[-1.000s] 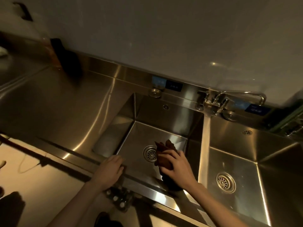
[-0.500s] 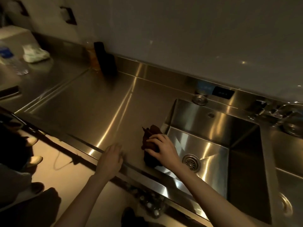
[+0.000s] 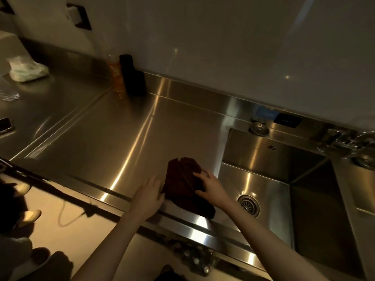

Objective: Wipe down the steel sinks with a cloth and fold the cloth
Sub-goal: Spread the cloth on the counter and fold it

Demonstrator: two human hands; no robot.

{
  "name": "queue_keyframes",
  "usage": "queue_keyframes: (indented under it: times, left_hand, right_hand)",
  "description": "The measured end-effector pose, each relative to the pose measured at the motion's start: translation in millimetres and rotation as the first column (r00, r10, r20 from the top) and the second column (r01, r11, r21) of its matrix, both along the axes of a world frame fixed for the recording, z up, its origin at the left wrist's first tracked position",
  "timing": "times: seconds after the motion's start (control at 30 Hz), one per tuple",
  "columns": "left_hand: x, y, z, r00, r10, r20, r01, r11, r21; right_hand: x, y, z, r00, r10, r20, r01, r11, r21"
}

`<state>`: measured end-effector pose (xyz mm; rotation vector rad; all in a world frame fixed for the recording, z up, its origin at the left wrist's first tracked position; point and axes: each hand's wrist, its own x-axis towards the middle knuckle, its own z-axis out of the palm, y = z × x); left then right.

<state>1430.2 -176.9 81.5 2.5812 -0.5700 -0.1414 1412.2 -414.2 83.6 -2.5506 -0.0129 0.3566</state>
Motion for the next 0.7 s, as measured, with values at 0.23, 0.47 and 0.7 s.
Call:
queue_keyframes:
  times: [0.23, 0.47, 0.7]
  left_hand:
    - [6, -50, -22, 0.988, -0.138, -0.064, 0.146, 0.98, 0.134]
    - [13, -52, -16, 0.987, -0.141, 0.083, 0.132, 0.986, 0.097]
    - [26, 4, -8, 0.974, 0.1, 0.203, -0.139, 0.972, 0.19]
  right_hand:
    - [-19, -4, -5, 0.995, -0.089, -0.055, 0.091, 0.995, 0.031]
    - [-37, -9, -7, 0.991, 0.014, -0.133, 0.003, 0.992, 0.129]
    - [-31, -27, -8, 0.991, 0.117, 0.062, -0.124, 0.983, 0.138]
